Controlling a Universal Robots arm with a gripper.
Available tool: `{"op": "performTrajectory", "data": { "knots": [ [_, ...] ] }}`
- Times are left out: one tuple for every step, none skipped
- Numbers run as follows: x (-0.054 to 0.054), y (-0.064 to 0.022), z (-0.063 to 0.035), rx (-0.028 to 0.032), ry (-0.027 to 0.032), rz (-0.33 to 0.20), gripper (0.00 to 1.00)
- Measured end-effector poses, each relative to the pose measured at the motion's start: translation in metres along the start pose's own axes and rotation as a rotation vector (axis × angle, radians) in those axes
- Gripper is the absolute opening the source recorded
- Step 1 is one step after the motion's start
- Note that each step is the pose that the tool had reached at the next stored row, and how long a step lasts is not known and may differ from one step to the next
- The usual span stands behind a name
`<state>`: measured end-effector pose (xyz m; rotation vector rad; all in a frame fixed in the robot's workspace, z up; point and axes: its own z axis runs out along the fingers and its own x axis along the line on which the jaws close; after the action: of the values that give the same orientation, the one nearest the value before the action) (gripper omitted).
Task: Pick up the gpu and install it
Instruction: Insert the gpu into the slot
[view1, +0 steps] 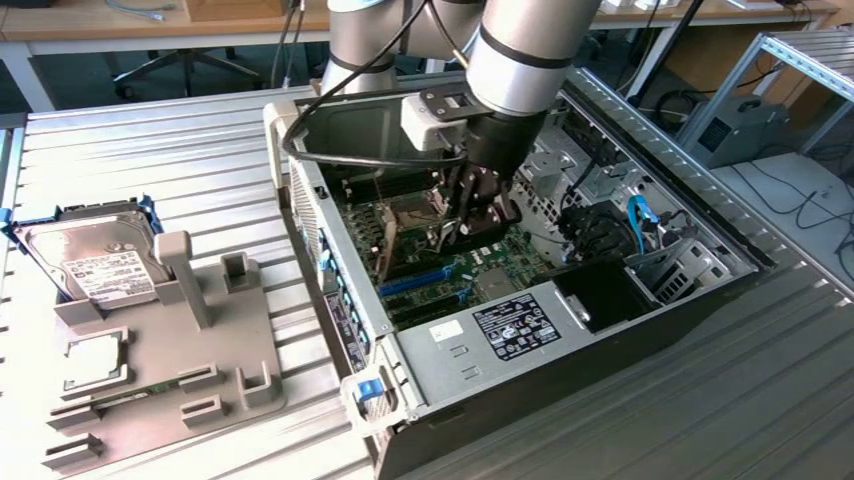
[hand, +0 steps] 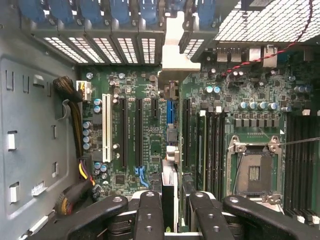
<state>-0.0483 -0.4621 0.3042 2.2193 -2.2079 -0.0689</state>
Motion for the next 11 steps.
{"op": "performTrajectory", "data": {
  "knots": [
    [0.0002, 0.0006, 0.0003, 0.0000, -0.0002, 0.000, 0.26],
    [0.0003, 0.0011, 0.0007, 0.0000, -0.0003, 0.000, 0.26],
    [0.0003, 0.0016, 0.0013, 0.0000, -0.0003, 0.000, 0.26],
    [0.0004, 0.0022, 0.0019, 0.0000, -0.0001, 0.000, 0.26],
    [0.0004, 0.0029, 0.0030, 0.0000, -0.0001, 0.000, 0.26],
    [0.0004, 0.0037, 0.0041, 0.0000, -0.0001, 0.000, 0.26],
    [0.0005, 0.0047, 0.0052, -0.0001, 0.0000, 0.000, 0.26],
    [0.0005, 0.0057, 0.0065, 0.0000, 0.0000, 0.000, 0.26],
    [0.0005, 0.0069, 0.0082, 0.0000, -0.0001, 0.000, 0.26],
    [0.0005, 0.0079, 0.0090, 0.0000, -0.0001, 0.000, 0.26],
    [0.0004, 0.0093, 0.0099, -0.0001, -0.0001, 0.000, 0.26]
  ]
}}
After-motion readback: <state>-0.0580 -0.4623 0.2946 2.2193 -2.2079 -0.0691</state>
